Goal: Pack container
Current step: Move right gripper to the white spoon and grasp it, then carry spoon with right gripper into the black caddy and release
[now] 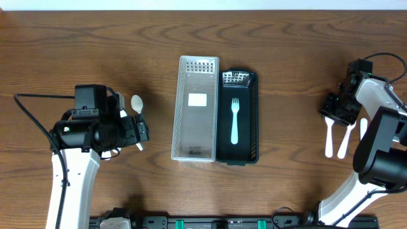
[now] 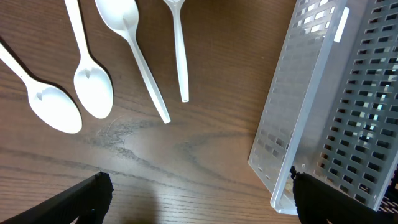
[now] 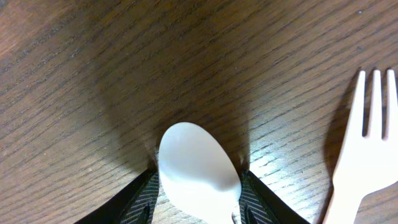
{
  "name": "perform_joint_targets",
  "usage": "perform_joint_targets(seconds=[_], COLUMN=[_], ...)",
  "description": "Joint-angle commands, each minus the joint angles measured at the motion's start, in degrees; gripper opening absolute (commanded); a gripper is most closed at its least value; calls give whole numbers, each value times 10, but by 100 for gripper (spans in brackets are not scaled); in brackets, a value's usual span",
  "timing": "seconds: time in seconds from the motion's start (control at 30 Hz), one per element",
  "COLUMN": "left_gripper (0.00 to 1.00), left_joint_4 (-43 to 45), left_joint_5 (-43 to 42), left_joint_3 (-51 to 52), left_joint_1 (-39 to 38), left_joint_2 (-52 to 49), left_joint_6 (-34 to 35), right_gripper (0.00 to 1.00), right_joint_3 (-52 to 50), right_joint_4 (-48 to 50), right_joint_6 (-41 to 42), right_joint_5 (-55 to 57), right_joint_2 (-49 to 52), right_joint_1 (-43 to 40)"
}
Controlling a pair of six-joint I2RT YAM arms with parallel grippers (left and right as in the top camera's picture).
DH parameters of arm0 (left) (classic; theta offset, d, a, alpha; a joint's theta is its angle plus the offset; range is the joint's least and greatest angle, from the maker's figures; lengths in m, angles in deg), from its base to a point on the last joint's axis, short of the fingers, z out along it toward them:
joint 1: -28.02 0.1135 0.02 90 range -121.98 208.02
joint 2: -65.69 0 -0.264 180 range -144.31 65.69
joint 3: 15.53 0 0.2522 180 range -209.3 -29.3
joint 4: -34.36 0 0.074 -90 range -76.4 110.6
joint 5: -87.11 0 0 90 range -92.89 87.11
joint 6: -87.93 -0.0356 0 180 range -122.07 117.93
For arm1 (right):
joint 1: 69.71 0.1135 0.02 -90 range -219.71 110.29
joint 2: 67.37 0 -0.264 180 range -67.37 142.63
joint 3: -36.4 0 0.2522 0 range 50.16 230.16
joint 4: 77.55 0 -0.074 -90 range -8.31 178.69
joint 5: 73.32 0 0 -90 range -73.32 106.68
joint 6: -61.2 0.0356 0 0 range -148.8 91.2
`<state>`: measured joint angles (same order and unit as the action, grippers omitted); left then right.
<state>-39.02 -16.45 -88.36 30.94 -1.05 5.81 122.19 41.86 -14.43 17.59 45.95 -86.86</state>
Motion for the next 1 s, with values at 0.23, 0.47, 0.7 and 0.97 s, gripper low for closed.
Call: perform_joint_targets(seconds=[0.23, 0.47, 0.7, 0.97], left_gripper=[95, 95, 95, 95], left_joint_4=[-2, -2, 1, 1], left_joint_5=[3, 3, 3, 3], left_joint_3=[-9, -9, -9, -9], left_joint_1=[2, 2, 2, 2], left_joint_2=[5, 5, 5, 5], left_joint_6=[-3, -3, -3, -3], right_gripper=[36, 18, 1, 1], right_joint_3=[-12, -12, -10, 1], right_joint_4=[1, 1, -1, -14], right_joint_6=[-1, -1, 0, 2], right_joint_5=[1, 1, 1, -57], right_joint_2=[34, 34, -3, -165], right_joint_1=[-1, 0, 9, 60])
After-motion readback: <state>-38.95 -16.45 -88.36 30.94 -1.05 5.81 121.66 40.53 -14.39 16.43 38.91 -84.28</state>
